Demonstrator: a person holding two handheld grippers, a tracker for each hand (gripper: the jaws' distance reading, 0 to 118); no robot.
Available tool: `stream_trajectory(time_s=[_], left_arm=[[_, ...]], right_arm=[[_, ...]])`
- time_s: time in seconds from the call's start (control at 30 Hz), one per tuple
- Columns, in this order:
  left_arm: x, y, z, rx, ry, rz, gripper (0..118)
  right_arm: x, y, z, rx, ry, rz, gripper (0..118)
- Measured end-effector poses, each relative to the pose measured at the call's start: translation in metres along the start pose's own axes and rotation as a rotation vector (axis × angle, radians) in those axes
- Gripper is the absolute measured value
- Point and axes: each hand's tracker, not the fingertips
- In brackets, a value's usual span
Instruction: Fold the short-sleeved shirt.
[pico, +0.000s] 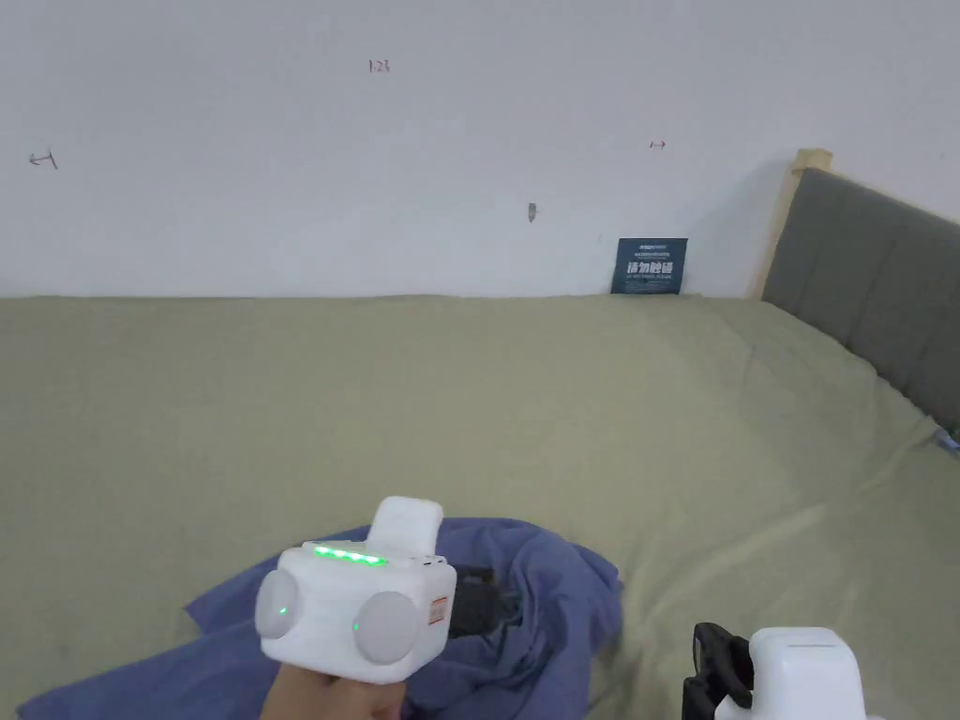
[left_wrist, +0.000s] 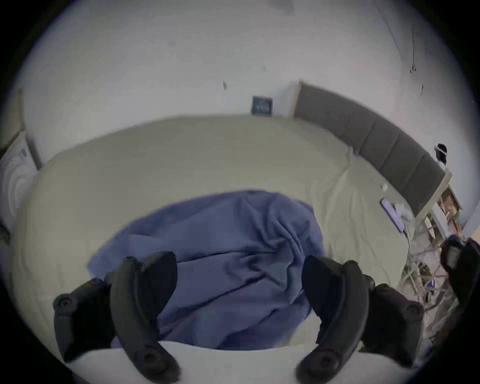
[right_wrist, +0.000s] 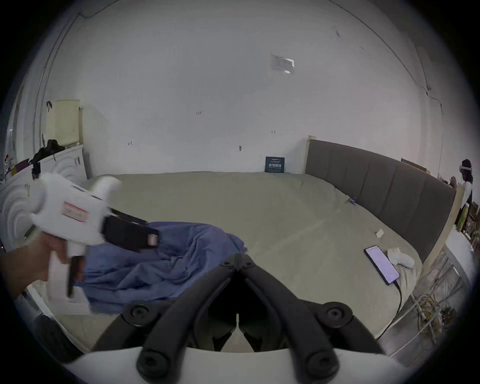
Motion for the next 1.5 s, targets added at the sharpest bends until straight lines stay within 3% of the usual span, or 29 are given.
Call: stream_trajectory(time_s=[0.03,0.07,0.1,0.13,0.23,0.3,0.5,0.57,0.9,1.2,1.23,1.27,1.33,1.37,1.4,1.43,1.5], left_arm=[[-0.013,-0.006,0.028,0.056,0.038,0.020,89],[-0.023,-0.012,0.055,0.114,0.077,0.042,69],[-0.036,-0.019,0.083,0.150,0.091,0.035,19],[-0.045,-0.027,0.107,0.174,0.109,0.030,0],[-0.074,-0.064,0.174,0.265,0.210,0.072,0],[-0.086,-0.091,0.213,0.321,0.354,0.110,0],[-0.114,-0.144,0.305,0.402,0.532,0.213,0],[-0.122,-0.152,0.313,0.389,0.513,0.235,0],[-0.158,-0.142,0.260,0.253,0.449,0.254,0],[-0.245,-0.089,0.098,-0.101,0.289,0.254,0],[-0.252,-0.088,0.085,-0.110,0.264,0.257,12],[-0.257,-0.085,0.073,-0.123,0.282,0.265,35],[-0.268,-0.081,0.046,-0.222,0.284,0.260,67],[-0.273,-0.085,0.031,-0.265,0.290,0.256,111],[-0.275,-0.079,0.025,-0.224,0.343,0.230,115],[-0.277,-0.079,0.016,-0.287,0.372,0.214,108],[-0.274,-0.092,0.005,-0.317,0.370,0.213,107]], right_arm=[[-0.003,0.002,0.003,0.010,0.008,-0.005,0],[-0.006,0.004,0.007,0.013,0.017,-0.008,0],[-0.010,0.006,0.010,0.021,0.024,-0.011,0],[-0.014,0.007,0.013,0.033,0.026,-0.013,0],[-0.029,0.014,0.027,0.065,0.043,-0.025,0],[-0.036,0.014,0.038,0.092,0.064,-0.039,0],[-0.059,0.010,0.056,0.097,0.098,-0.038,0],[-0.064,0.009,0.056,0.091,0.120,-0.058,0],[-0.081,0.010,0.041,0.072,0.138,-0.019,0],[-0.089,-0.011,-0.011,-0.035,0.122,0.015,0],[-0.088,-0.014,-0.015,-0.045,0.120,0.020,0],[-0.088,-0.014,-0.018,-0.058,0.117,0.022,0],[-0.086,-0.018,-0.026,-0.086,0.108,0.015,0],[-0.084,-0.020,-0.030,-0.099,0.102,0.007,0],[-0.081,-0.023,-0.033,-0.112,0.103,-0.008,0],[-0.080,-0.025,-0.035,-0.118,0.093,-0.007,0],[-0.077,-0.027,-0.039,-0.130,0.087,-0.007,0]])
